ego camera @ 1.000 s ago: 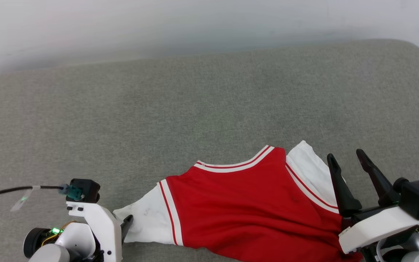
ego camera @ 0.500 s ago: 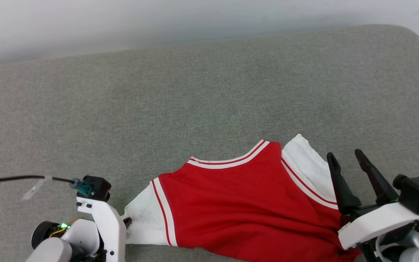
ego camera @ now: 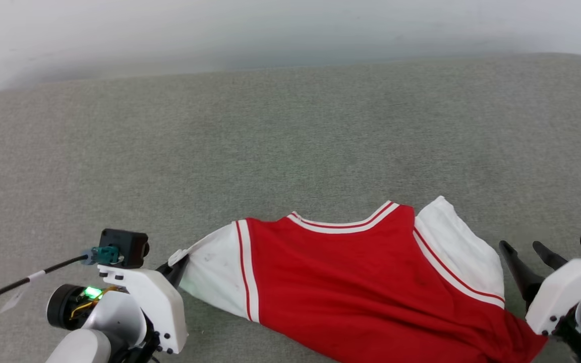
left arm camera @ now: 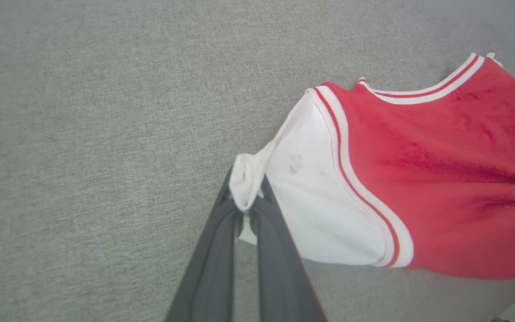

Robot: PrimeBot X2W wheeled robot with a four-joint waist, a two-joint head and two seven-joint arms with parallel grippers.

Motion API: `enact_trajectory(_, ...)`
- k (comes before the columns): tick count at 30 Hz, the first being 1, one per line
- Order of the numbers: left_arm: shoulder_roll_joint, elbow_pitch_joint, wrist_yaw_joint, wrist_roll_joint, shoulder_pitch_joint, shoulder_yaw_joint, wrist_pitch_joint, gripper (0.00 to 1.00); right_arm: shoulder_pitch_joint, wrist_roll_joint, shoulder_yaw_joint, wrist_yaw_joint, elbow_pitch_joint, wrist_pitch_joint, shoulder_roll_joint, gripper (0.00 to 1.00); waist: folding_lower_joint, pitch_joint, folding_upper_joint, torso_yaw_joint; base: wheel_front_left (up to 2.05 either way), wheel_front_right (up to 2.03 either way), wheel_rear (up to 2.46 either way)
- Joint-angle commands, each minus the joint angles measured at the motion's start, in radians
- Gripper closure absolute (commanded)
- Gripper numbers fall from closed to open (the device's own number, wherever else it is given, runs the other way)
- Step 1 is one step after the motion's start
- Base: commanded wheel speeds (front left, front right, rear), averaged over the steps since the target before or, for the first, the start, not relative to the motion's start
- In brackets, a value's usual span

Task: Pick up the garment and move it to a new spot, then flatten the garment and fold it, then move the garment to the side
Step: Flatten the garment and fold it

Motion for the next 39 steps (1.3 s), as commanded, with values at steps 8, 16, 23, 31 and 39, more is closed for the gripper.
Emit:
enact_trajectory(8, -0.019, -0.110, 0.001, 0.047, -0.047, -0.029, -0.043, 1.00, -0.231, 0.100, 0.141, 0.000, 0.125, 0.279, -0.146, 0.00, 0.0000, 0.077, 0.0000, 0.076, 0.00, 0.00, 0.00)
enact_trajectory(16, -0.037, -0.137, -0.013, 0.066, -0.095, -0.055, -0.061, 1.00, -0.400, 0.126, 0.309, 0.000, 0.267, 0.389, -0.190, 0.00, 0.0000, 0.142, 0.0000, 0.118, 0.00, 0.00, 0.00)
enact_trajectory(23, -0.044, -0.120, -0.013, 0.051, -0.084, -0.060, -0.064, 1.00, -0.396, 0.193, 0.412, 0.000, 0.418, 0.494, -0.170, 1.00, 0.0000, 0.142, 0.0000, 0.127, 0.00, 0.00, 0.00)
enact_trajectory(31, -0.041, -0.110, 0.005, 0.040, -0.090, -0.027, -0.093, 1.00, -0.481, 0.207, 0.430, 0.000, 0.409, 0.443, -0.197, 1.00, 0.0000, 0.097, 0.0000, 0.105, 0.00, 0.00, 0.00)
enact_trajectory(39, -0.028, -0.074, 0.016, 0.050, -0.169, 0.029, -0.148, 1.00, -0.557, 0.165, 0.407, 0.000, 0.393, 0.294, -0.211, 1.00, 0.0000, 0.027, 0.0000, 0.065, 0.00, 0.00, 0.00)
